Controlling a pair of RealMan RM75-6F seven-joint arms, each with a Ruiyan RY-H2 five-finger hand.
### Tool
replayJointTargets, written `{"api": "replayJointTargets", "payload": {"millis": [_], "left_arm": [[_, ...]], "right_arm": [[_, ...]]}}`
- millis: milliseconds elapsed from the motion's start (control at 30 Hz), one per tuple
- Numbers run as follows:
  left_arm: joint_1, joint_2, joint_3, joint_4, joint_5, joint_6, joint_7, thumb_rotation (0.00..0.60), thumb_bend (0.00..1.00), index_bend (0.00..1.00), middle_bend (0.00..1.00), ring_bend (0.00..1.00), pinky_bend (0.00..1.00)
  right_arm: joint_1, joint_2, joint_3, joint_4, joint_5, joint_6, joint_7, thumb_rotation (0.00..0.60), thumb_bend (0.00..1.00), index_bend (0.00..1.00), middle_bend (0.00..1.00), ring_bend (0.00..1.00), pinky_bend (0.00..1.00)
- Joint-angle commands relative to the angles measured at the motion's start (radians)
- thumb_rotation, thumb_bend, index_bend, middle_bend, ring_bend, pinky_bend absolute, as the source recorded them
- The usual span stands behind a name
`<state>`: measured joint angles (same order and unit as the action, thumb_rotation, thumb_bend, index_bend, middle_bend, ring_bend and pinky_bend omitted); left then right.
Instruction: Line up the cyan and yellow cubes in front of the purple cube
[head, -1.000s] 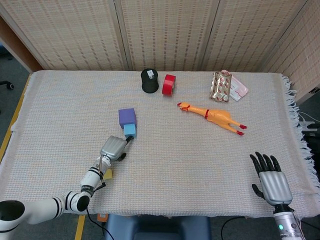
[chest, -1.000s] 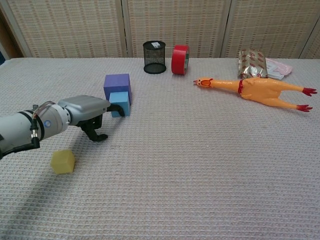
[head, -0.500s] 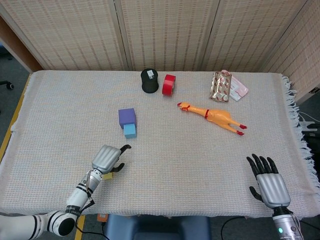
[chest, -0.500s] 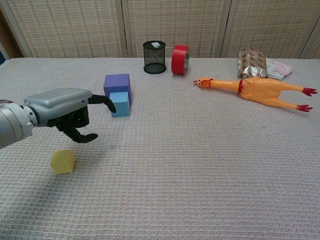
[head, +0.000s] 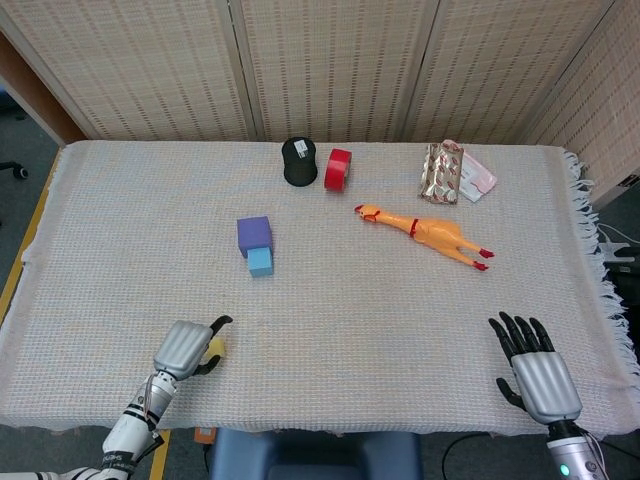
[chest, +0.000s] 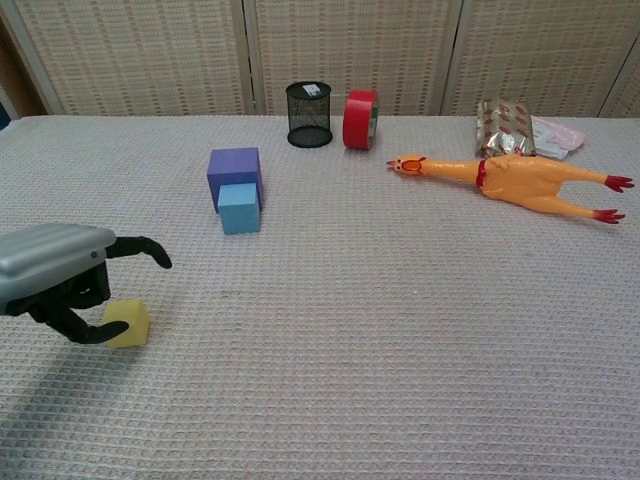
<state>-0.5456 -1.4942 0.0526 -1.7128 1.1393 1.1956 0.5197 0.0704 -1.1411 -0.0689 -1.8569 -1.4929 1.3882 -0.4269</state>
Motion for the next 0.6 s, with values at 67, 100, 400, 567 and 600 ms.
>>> {"api": "replayJointTargets", "payload": {"millis": [67,100,400,567,600], "left_arm": [[0.022,-0.027,0.011,0.021,0.006,0.012,0.032,0.600,0.33,0.24,1.00,1.00,1.00],[0.025,-0.032,0.011,0.026,0.004,0.011,0.034,0.600,0.33,0.24,1.00,1.00,1.00],[0.052,-0.081,-0.009,0.117,0.017,0.032,0.047,0.600,0.33,0.32,1.00,1.00,1.00],[0.065,-0.101,-0.001,0.158,0.065,0.046,0.052,0.600,0.33,0.40,1.00,1.00,1.00],[0.067,-0.103,-0.002,0.161,0.069,0.045,0.052,0.600,0.33,0.41,1.00,1.00,1.00]], "right_arm": [[-0.005,0.004,0.000,-0.001,-0.007,0.008,0.008,0.600,0.05,0.00,0.00,0.00,0.00],[-0.005,0.005,0.000,-0.001,-0.008,0.007,0.009,0.600,0.05,0.00,0.00,0.00,0.00],[-0.006,0.007,0.002,-0.001,-0.008,0.000,0.009,0.600,0.05,0.00,0.00,0.00,0.00],[-0.008,0.003,0.007,-0.001,-0.003,0.001,0.004,0.600,0.05,0.00,0.00,0.00,0.00],[-0.008,0.003,0.007,-0.001,-0.002,0.001,0.004,0.600,0.05,0.00,0.00,0.00,0.00]]}}
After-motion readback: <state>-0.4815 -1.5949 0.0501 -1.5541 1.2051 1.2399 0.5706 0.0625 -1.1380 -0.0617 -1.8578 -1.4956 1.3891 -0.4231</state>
